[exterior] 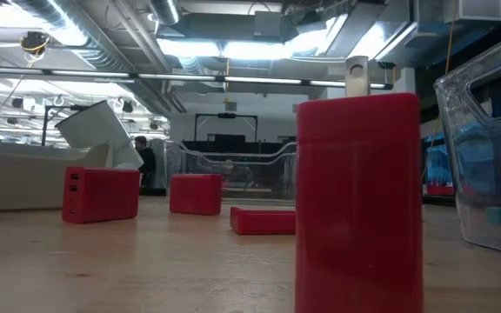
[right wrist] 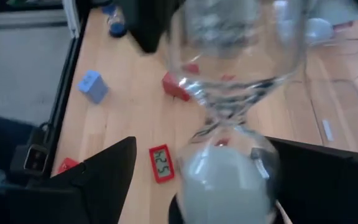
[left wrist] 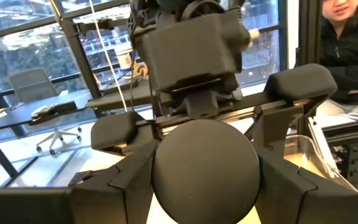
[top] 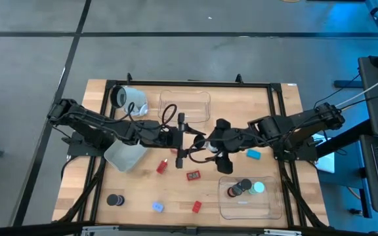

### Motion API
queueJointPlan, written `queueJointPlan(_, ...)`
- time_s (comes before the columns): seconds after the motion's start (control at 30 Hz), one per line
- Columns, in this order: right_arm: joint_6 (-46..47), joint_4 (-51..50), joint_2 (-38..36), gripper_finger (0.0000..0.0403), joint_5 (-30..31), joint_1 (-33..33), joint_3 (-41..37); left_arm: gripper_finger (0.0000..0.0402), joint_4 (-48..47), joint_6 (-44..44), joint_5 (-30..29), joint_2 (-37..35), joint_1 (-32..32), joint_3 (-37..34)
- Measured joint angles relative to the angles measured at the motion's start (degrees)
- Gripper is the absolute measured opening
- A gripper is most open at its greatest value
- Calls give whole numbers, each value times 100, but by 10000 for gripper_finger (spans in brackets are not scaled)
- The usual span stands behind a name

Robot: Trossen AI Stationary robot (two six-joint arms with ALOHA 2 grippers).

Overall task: Pick & Place Office items
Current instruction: Put the white hourglass into the bottom transparent bin

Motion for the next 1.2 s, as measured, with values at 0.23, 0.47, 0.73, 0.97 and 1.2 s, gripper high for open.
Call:
queueJointPlan(0.23, 414, -17, 0, 305, 430, 171, 0, 212, 2, 4, -4, 0, 1, 0)
queueJointPlan(0.47, 734, -29, -2, 243, 513, 174, 0, 212, 1, 2, 17, 0, -1, 0)
queueJointPlan(0.73, 819, 3, -2, 167, 474, 182, 4, 212, 25, -118, 116, 7, 0, 0)
queueJointPlan(0.97, 964, 28, -2, 167, 447, 191, 4, 215, 34, -280, 257, 7, 4, 0)
queueJointPlan(1.2, 1173, -23, -2, 167, 408, 182, 2, 255, 79, -911, 208, -36, 109, 4)
